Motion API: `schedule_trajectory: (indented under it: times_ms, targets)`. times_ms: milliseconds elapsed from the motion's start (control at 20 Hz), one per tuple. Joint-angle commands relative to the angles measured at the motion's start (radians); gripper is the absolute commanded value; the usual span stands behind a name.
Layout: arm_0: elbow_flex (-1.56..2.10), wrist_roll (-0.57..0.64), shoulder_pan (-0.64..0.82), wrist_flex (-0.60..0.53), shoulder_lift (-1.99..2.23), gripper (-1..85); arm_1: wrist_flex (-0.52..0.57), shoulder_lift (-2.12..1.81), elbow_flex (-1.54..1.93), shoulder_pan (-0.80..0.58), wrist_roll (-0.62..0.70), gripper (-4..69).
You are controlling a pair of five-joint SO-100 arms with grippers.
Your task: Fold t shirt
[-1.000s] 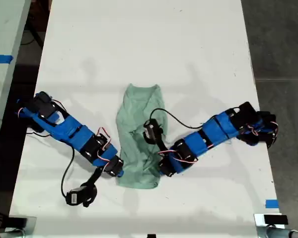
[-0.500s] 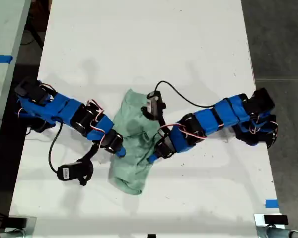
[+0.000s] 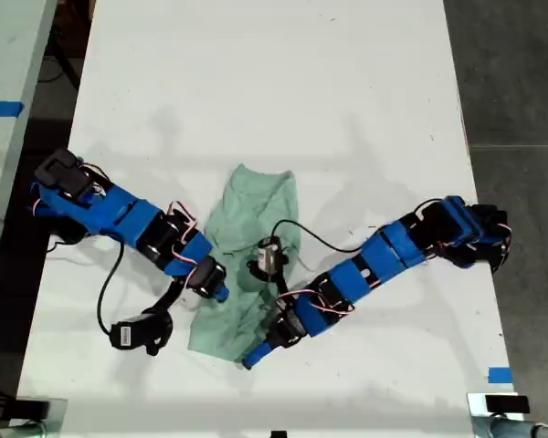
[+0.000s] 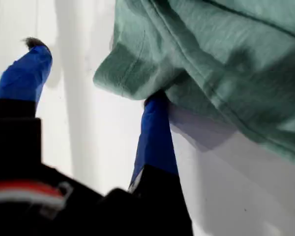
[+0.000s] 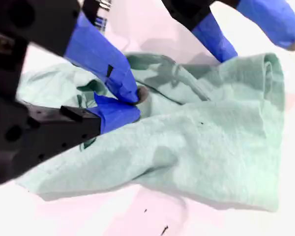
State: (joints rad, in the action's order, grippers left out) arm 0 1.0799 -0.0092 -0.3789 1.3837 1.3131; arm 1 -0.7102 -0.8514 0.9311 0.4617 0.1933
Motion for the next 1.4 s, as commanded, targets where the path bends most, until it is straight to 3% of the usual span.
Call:
schedule_trajectory:
  times_ms: [0,100,150,300,400,450,550,600,800,1000,1150,1350]
  targets:
    - [-0.026,-0.08,-0.071,0.114,-0.025,30.3,0.02,-0.008,-0.043,0.006,-0.003,35.5]
    - [0.02,-0.138,-0.103,0.163,0.015,31.5,0.014,-0.008,-0.043,-0.003,-0.003,18.5]
    - [0.049,-0.164,-0.112,0.166,0.058,31.2,0.003,0.0,-0.043,-0.011,-0.006,15.5]
    - [0.1,-0.222,-0.13,0.172,0.109,30.7,-0.092,0.04,-0.054,-0.048,-0.057,29.3]
    - [0.087,-0.244,-0.153,0.137,0.051,31.0,-0.095,0.051,-0.043,-0.063,-0.064,28.0]
    - [0.066,-0.244,-0.167,0.091,0.002,31.1,-0.107,0.052,-0.052,-0.069,-0.064,24.3]
    - [0.021,-0.245,-0.187,-0.012,-0.114,31.2,-0.218,0.049,-0.084,-0.08,-0.091,3.1]
    - [0.011,-0.256,-0.196,-0.054,-0.164,31.2,-0.27,0.037,-0.084,-0.086,-0.1,0.9]
    - [-0.002,-0.33,-0.224,-0.164,-0.259,28.8,-0.368,-0.008,-0.078,-0.087,-0.087,1.1]
    - [-0.038,-0.359,-0.218,-0.215,-0.284,27.5,-0.37,-0.017,-0.069,-0.078,-0.103,1.1]
    - [-0.06,-0.311,-0.19,-0.256,-0.316,0.1,-0.324,-0.014,-0.069,-0.051,-0.109,1.1]
    - [-0.063,-0.299,-0.195,-0.259,-0.302,-0.4,-0.265,-0.048,-0.071,0.005,-0.098,1.1]
